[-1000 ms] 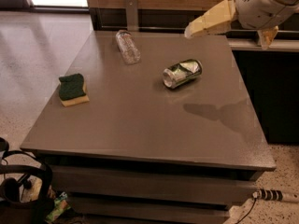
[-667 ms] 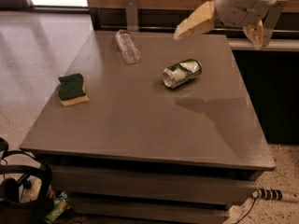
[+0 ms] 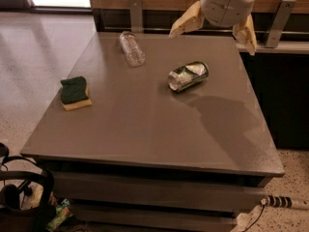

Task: Place green can upright

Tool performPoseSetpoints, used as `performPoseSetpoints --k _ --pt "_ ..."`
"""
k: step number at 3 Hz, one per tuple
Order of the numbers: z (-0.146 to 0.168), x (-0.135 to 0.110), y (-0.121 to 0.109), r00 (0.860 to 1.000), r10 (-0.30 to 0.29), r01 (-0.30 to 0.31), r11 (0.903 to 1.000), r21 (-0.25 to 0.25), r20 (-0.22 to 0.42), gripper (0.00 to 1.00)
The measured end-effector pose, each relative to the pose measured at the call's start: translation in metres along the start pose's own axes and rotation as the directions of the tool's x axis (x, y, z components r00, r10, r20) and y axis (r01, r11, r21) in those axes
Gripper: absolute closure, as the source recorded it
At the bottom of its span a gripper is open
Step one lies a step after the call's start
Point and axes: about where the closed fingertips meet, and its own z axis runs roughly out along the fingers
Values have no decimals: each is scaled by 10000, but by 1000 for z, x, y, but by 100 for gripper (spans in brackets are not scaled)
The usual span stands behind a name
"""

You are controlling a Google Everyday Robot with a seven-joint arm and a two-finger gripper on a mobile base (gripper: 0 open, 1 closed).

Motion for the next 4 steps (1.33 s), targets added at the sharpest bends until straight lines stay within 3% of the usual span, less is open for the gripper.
performPoseSetpoints --k 1,2,3,4 --pt "3 -5 -1 9991 382 -383 9993 -48 -157 0" --pt "23 -13 -5 9779 1865 -1863 9824 111 -944 0" --pt "42 -18 -9 9165 3749 -3724 9270 451 -1398 0" --pt "56 -19 -9 8581 4874 -4841 8728 619 -1614 0"
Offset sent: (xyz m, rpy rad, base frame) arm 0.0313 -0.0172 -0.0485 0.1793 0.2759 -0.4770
